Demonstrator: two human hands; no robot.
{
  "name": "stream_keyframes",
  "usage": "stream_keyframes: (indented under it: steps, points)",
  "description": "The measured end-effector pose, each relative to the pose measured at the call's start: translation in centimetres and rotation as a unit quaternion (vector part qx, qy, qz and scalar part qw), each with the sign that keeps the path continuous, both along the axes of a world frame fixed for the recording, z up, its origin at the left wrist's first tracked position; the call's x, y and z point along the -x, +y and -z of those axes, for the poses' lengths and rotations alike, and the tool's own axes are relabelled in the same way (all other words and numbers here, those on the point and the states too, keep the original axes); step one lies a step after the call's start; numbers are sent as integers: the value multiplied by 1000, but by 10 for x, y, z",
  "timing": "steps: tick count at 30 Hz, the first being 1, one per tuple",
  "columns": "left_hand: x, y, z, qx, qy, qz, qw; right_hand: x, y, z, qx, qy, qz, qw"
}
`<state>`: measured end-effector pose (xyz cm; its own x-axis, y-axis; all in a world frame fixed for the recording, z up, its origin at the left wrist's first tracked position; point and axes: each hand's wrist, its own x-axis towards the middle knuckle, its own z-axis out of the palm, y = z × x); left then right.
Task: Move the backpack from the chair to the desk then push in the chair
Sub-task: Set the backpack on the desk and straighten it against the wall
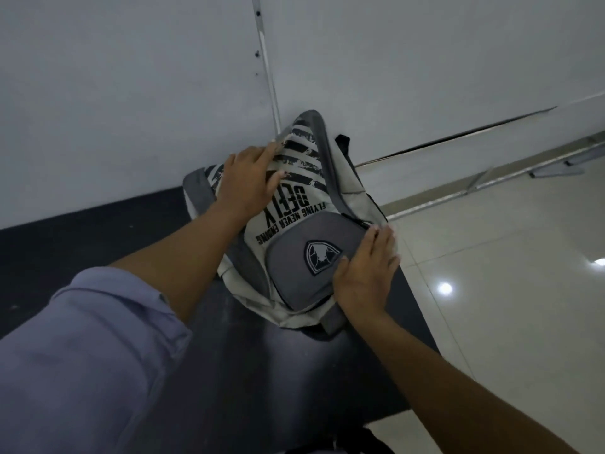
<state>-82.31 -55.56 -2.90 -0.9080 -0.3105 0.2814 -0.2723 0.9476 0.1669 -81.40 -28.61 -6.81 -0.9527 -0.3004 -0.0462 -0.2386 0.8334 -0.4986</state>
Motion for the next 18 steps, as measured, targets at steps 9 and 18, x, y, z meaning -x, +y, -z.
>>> stream_keyframes:
  steps: [9, 18]
  points:
    - [-117, 35, -28, -105, 39, -208, 972, -6, -47, -47, 113, -7, -252, 961]
    - [-199, 15, -3, -217, 20, -422, 880, -48, -114, -34, 98, -18, -345, 933]
